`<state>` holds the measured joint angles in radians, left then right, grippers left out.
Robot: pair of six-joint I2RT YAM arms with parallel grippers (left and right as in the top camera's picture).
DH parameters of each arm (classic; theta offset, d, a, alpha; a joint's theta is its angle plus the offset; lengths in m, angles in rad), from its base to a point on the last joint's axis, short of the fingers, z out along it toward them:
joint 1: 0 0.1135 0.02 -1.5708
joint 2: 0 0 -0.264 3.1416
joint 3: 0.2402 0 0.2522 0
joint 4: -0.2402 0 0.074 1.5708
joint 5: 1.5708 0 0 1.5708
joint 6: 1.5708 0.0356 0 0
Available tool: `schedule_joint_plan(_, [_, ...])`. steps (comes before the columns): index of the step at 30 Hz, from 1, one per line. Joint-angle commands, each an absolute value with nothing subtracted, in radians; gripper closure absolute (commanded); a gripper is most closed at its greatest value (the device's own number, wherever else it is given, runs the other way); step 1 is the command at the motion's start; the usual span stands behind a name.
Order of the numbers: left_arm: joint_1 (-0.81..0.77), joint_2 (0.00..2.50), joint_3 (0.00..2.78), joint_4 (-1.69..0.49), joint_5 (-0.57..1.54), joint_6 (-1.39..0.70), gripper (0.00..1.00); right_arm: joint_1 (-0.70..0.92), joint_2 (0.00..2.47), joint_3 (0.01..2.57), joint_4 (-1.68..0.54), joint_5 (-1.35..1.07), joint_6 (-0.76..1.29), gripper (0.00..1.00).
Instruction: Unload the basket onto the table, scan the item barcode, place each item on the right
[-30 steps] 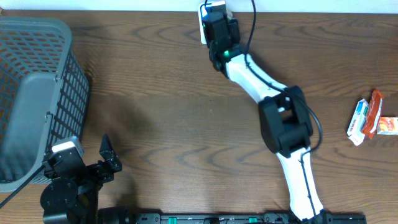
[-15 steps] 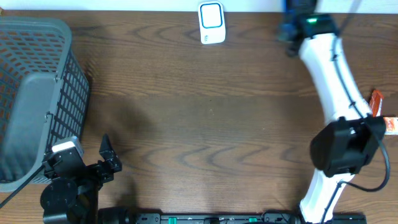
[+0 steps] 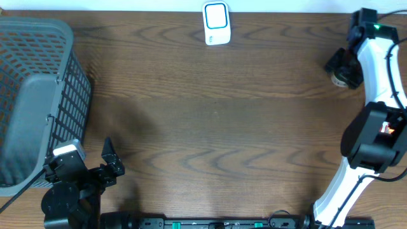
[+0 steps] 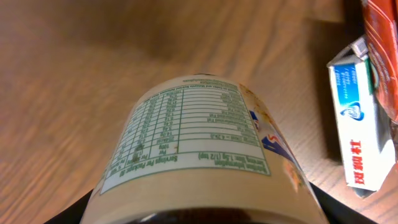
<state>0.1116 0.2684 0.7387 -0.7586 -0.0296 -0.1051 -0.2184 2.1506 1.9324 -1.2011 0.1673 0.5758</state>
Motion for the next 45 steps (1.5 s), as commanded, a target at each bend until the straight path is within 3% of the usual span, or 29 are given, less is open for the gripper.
schedule_joint_plan(1, [0.117,0.268,0.740,-0.756,-0.038,-0.110,0.04,-0.260,2.185,1.872,-1.172,0.148,0.598,0.44])
schedule_joint_plan(12, [0.117,0.268,0.740,-0.756,-0.038,-0.110,0.04,-0.294,2.213,1.642,-0.967,0.160,0.598,0.40])
schedule_joint_plan(23, [0.117,0.268,0.740,-0.756,-0.038,-0.110,0.04,-0.427,2.213,1.641,-0.973,0.267,0.598,0.36])
schedule_joint_plan(24, [0.117,0.268,0.740,-0.756,-0.038,-0.110,0.04,-0.447,2.213,1.641,-0.972,0.253,0.597,0.33])
schedule_joint_plan(27, [0.117,0.268,0.740,-0.756,-0.038,-0.110,0.04,-0.488,2.213,1.642,-0.967,0.160,0.553,0.05])
schedule_joint_plan(28, [0.117,0.268,0.740,-0.756,-0.038,-0.110,0.04,-0.498,2.213,1.645,-0.962,0.120,0.530,0.01])
schedule_joint_plan(37, [0.117,0.268,0.740,-0.756,-0.038,-0.110,0.04,-0.505,2.156,1.856,-1.086,-0.089,0.496,0.01])
schedule_joint_plan(45, [0.117,0.268,0.740,-0.756,-0.038,-0.110,0.04,-0.479,1.944,2.069,-1.234,-0.078,0.526,0.01])
